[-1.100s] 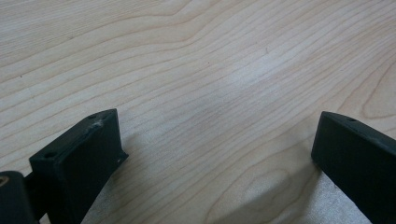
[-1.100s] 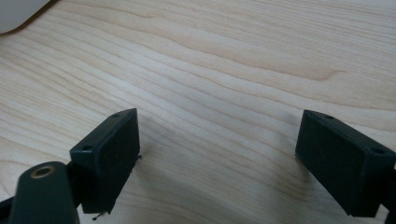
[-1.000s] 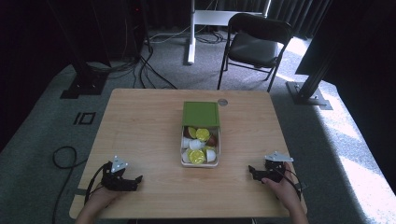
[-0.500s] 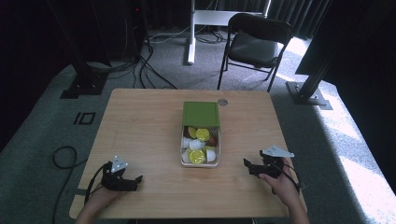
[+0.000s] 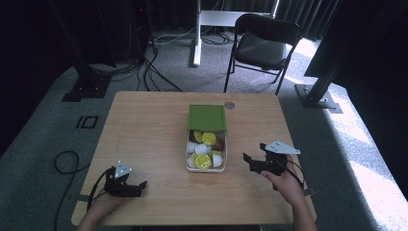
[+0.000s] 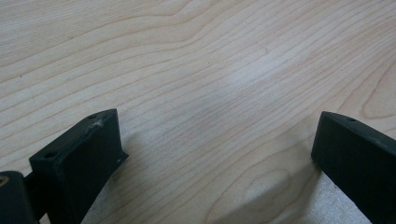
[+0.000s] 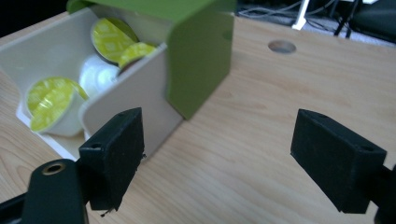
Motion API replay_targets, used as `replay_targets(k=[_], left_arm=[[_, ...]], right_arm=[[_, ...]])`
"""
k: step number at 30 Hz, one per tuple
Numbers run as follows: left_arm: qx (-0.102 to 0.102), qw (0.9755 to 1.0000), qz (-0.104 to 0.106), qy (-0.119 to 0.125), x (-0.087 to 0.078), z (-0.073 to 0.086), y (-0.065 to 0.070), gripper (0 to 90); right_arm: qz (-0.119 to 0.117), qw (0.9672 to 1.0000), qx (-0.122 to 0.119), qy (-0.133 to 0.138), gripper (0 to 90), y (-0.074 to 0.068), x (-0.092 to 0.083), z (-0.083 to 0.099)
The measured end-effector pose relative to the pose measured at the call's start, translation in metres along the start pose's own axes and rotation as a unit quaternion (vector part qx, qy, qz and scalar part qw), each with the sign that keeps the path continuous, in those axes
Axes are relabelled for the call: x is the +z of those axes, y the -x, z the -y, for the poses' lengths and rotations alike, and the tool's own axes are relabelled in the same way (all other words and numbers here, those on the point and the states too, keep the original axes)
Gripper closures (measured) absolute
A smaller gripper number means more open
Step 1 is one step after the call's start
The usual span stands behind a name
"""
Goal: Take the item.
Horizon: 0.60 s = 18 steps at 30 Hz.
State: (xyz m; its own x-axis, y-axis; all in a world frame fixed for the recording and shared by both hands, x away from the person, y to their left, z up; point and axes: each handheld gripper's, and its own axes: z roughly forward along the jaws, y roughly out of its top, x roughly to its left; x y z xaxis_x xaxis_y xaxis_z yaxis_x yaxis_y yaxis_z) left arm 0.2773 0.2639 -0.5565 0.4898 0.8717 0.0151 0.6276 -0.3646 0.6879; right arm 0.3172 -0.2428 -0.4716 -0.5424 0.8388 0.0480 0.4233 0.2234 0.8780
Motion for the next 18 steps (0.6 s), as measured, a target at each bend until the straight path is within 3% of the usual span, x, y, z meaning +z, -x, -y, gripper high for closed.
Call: replay_targets(k=[11, 18], left_arm=[[-0.001, 1.0000, 0.000, 0.001, 0.000, 0.000, 0.000, 2.8], [-0.002, 1.0000, 0.000, 0.001, 0.000, 0.000, 0.000, 2.8]], right_arm=[[-0.037, 0.9989, -0.017, 0.024, 20.7, -0.025, 0.009, -0.026], [-0.061, 0.9975, -0.027, 0.026, 20.8, -0.042, 0.019, -0.037]])
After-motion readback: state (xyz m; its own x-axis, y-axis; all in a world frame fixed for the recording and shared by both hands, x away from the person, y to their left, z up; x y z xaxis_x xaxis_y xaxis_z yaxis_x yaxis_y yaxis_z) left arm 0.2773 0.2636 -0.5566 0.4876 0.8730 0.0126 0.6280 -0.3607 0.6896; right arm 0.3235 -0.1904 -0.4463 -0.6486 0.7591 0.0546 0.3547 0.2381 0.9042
